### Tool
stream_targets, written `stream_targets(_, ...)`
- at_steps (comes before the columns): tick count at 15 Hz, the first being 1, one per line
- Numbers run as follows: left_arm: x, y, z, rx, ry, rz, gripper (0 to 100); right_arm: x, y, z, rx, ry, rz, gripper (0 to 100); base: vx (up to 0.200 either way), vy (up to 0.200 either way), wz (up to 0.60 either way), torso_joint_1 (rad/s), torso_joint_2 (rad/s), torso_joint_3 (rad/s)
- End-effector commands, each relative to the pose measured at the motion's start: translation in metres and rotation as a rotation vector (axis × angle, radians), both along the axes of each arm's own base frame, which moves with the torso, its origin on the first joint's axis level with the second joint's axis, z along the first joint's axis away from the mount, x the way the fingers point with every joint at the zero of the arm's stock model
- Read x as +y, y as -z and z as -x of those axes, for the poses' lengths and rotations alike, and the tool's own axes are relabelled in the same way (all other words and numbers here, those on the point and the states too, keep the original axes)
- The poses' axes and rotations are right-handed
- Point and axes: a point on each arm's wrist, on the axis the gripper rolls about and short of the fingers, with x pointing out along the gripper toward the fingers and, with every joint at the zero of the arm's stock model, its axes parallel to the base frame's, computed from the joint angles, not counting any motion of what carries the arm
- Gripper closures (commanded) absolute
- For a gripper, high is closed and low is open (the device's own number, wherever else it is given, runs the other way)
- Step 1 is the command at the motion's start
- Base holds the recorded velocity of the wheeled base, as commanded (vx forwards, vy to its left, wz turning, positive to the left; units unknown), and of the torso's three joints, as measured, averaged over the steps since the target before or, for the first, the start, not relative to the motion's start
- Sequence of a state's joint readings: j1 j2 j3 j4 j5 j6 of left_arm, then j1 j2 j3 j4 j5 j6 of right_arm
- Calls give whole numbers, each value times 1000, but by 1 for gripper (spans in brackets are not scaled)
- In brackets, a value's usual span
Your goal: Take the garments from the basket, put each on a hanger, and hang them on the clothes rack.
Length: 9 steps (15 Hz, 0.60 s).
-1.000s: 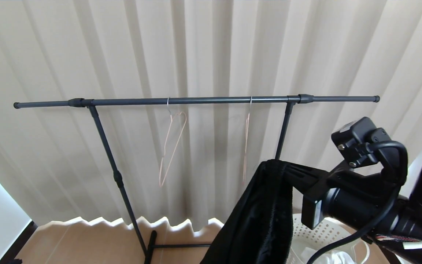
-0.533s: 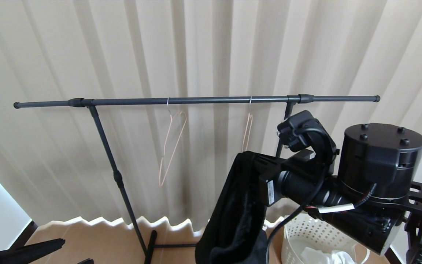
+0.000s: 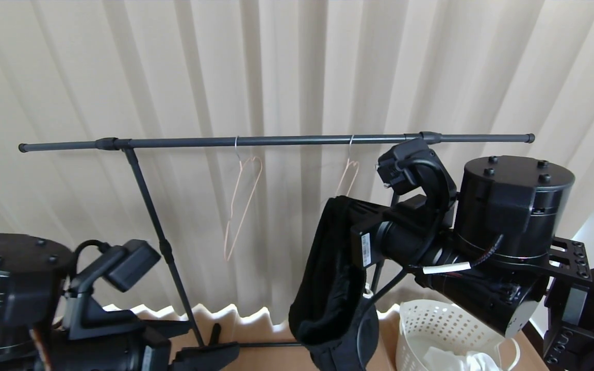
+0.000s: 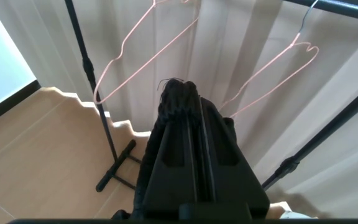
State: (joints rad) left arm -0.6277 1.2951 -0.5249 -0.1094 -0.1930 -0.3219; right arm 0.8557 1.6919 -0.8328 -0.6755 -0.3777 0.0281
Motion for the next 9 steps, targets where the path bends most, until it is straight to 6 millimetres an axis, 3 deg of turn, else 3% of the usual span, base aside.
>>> stream_targets(1, -32, 28, -21, 93, 17, -110, 0, 1, -1, -1, -4, -1, -4, 100, 0, 0, 0, 0, 0, 0)
stream_targets(7, -62, 42, -38, 109, 15, -142, 0, 9, -4, 1, -7, -21, -22, 100, 0, 0, 0, 0, 0, 0)
stream_targets(9, -76, 58, -46, 101, 11, -158, 0, 10, -6, 6, -10, -34, -29, 100, 0, 0, 0, 0, 0, 0)
